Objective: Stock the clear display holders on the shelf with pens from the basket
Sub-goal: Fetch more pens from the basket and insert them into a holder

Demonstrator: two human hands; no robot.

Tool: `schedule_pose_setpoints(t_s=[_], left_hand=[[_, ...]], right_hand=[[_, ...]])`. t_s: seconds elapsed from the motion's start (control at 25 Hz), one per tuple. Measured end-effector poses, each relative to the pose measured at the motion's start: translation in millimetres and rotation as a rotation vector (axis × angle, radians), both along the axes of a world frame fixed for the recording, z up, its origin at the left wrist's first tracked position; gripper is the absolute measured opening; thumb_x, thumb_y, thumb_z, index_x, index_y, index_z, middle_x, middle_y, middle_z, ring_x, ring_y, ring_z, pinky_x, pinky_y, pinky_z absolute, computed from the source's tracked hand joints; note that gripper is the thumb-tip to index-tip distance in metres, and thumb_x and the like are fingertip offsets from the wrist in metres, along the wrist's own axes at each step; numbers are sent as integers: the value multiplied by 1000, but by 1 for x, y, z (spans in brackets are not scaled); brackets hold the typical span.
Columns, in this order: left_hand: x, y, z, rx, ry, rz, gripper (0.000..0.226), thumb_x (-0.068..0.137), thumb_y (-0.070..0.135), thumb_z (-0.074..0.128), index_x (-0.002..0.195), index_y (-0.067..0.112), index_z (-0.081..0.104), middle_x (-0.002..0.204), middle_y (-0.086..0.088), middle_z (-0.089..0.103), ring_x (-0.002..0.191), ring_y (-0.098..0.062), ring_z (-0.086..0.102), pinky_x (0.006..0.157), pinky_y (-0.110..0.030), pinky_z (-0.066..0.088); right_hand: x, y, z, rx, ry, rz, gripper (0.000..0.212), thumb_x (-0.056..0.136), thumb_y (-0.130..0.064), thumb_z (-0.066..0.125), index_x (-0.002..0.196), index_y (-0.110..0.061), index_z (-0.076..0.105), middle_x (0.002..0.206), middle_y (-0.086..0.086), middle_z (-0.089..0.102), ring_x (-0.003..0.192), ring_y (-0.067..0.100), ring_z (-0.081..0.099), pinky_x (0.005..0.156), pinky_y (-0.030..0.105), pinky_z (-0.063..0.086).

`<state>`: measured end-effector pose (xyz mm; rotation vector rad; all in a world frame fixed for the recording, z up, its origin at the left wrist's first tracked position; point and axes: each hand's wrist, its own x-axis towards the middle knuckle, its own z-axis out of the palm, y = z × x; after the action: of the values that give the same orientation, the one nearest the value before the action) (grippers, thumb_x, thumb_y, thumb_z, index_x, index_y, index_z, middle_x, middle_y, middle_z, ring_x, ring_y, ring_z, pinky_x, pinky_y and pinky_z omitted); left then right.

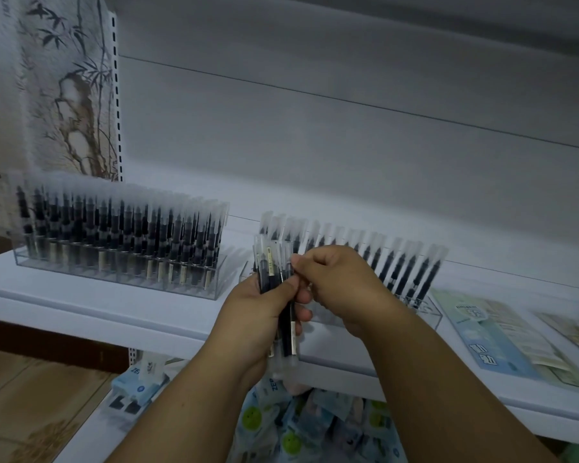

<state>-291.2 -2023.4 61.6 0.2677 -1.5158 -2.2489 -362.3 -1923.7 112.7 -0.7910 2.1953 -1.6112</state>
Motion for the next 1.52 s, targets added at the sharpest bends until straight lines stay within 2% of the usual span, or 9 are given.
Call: schedule_pose_setpoints(t_s=[0.2,0.32,0.48,0.56,0.96,1.16,1.28,1.4,1.52], left_hand=[[2,3,3,21,-26,-15,15,96,15,59,96,2,67,73,-15,70,56,-20,63,47,-29,49],[3,1,2,57,-41,20,16,97,13,58,99,-1,65,74,-17,71,53,-20,60,45,-28,46],[5,1,0,72,-51,50,14,96,11,59,100,0,65,74,-16,72,52,-19,59,45,-28,47],[7,2,-1,75,-51,53,13,95,10,59,100,1,65,72,-15,71,52,-19,58,46,-28,46],[7,3,-5,100,-65,41,14,94,9,60,102,0,66,71,-15,69,52,-20,57,48,-29,46],[9,-1,-4,112,-53,51,15,93,10,61,102,-1,66,74,-15,70,52,-19,57,50,-29,46],[8,-2,-2,119,-51,30,14,93,9,60,102,-1,66,74,-16,70,52,-19,58,50,-29,46],[6,1,1,98,-48,-34,15,93,9,61,99,-2,67,75,-18,70,54,-21,59,50,-29,47],[5,9,2,63,-47,-97,16,94,11,59,96,-3,67,75,-20,69,56,-23,61,52,-31,49]], right_hand=[[-4,9,10,33,127,-141,17,94,-21,63,82,-12,69,59,-9,60,47,3,51,52,21,42],[-20,15,17,-194,161,-405,15,96,-25,60,87,-17,68,69,-2,63,53,10,49,52,25,40],[-29,14,13,-387,434,-612,11,96,-29,58,93,-21,64,85,-6,67,71,8,60,65,23,49],[-28,10,5,-335,521,-595,7,97,-27,59,95,-22,63,88,-13,64,78,0,60,70,16,46],[-33,3,2,42,773,-429,13,98,-30,54,92,-19,57,87,-14,57,72,5,54,64,22,45],[-35,1,-10,358,666,-377,25,100,-29,51,87,-8,56,80,10,64,77,28,62,71,40,53],[-33,3,-3,411,654,-399,41,97,-35,55,66,-10,50,60,11,56,55,27,56,66,41,57],[-14,4,5,250,460,-228,35,95,-43,59,73,-16,60,68,-1,61,60,13,58,59,28,50],[-5,6,10,21,136,-15,14,91,-27,68,88,-13,71,66,-7,65,50,-1,56,50,18,45]])
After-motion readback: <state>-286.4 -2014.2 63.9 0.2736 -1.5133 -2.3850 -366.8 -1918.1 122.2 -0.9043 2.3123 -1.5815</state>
